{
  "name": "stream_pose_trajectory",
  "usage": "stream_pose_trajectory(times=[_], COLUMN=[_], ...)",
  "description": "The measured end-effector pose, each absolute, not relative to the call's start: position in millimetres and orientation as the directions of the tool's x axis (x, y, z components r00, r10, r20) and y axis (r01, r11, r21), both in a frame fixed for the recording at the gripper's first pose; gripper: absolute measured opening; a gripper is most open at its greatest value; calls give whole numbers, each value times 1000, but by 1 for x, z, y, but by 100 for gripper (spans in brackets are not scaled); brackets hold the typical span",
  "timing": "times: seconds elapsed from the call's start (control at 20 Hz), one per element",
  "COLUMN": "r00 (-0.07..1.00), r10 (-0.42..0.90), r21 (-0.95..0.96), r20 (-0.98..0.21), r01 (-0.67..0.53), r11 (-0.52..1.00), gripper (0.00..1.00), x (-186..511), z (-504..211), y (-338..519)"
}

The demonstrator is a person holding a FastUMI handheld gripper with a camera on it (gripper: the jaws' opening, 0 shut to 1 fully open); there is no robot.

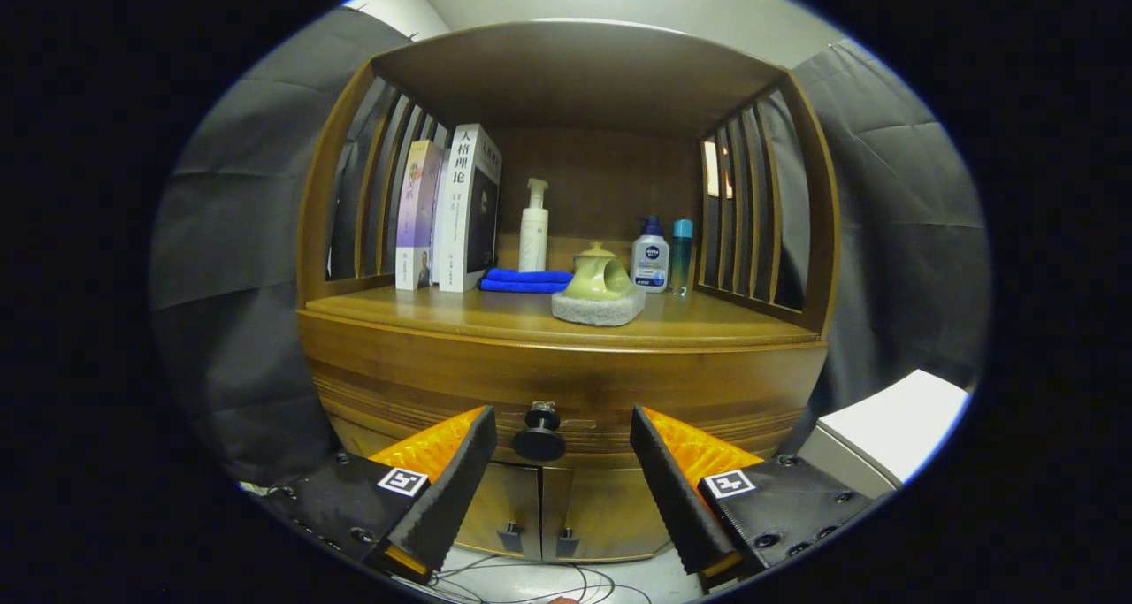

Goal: Pull open the drawer, take out the items inside it, and place them on the countertop above the cabinet.

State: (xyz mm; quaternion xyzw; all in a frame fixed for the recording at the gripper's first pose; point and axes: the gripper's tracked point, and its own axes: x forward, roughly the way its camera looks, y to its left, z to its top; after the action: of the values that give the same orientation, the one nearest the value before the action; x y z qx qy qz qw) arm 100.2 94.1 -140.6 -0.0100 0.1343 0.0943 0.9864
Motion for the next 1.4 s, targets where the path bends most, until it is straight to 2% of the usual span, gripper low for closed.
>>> stream_pose_trajectory(times=[0.35, 0.55, 0.95, 1.4], r00=[980, 990, 990, 985], r10=[98, 37, 75, 103], r21=[72, 46, 59, -15], r20=[-171, -138, -121, -139], r01=[-87, -31, -68, -106], r11=[994, 998, 996, 994], gripper=[97, 97, 97, 97], x=[43, 11, -28, -39], z=[-73, -49, -40, -46], y=[58, 33, 40, 54])
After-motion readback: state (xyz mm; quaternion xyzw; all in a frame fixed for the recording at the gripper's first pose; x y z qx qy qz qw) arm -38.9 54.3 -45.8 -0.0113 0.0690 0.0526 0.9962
